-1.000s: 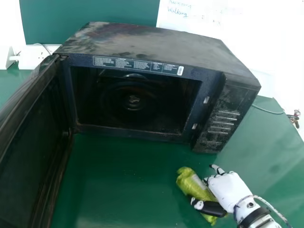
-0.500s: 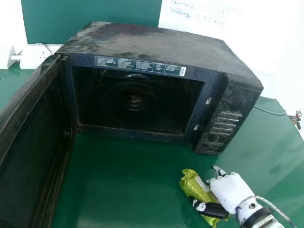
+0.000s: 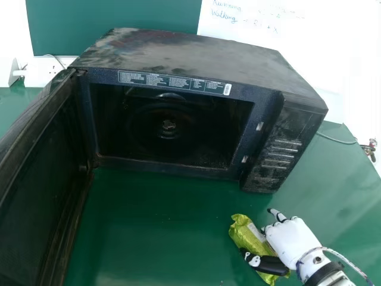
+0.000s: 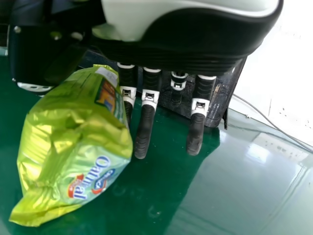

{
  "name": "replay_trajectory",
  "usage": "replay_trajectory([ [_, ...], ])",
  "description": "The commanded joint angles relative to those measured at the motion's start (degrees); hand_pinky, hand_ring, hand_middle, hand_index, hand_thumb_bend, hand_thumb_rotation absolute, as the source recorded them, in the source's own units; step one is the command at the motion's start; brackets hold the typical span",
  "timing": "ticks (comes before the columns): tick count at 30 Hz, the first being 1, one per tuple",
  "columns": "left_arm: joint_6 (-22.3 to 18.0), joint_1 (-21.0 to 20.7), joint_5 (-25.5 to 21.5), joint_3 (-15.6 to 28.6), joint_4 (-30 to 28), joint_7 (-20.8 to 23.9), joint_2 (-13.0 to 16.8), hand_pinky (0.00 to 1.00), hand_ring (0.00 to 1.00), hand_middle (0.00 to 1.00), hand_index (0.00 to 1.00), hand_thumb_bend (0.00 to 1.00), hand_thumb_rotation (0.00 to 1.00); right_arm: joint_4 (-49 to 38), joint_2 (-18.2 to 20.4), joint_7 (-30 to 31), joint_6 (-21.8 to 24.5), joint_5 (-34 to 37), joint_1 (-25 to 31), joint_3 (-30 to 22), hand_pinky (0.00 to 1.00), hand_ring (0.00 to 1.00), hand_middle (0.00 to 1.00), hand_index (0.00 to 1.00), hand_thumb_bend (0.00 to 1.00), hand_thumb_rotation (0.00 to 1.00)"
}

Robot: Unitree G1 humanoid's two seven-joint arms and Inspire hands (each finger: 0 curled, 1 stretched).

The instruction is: Put biscuit inside oven

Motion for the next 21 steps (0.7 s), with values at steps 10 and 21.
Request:
replay_trajectory([
  [10, 0.06, 0.56, -0.69, 0.67, -0.44, -0.48, -0.46, 0.71, 0.72, 0.81, 0.8, 0.88, 0.6, 2.16, 1.8, -1.23, -1.16, 10.12, -0.04, -1.82, 0.39, 0.47, 0.49, 0.3, 0.47, 0.0],
  [21, -0.29, 0.26, -0.57, 0.71, 0.28, -1.17, 0.03, 0.7, 0.77, 0.83, 0.81, 0.81, 0.7, 4.05, 4.47, 3.17, -0.37, 34.55, -2.65, -4.54, 0.4, 0.46, 0.49, 0.29, 0.47, 0.0],
])
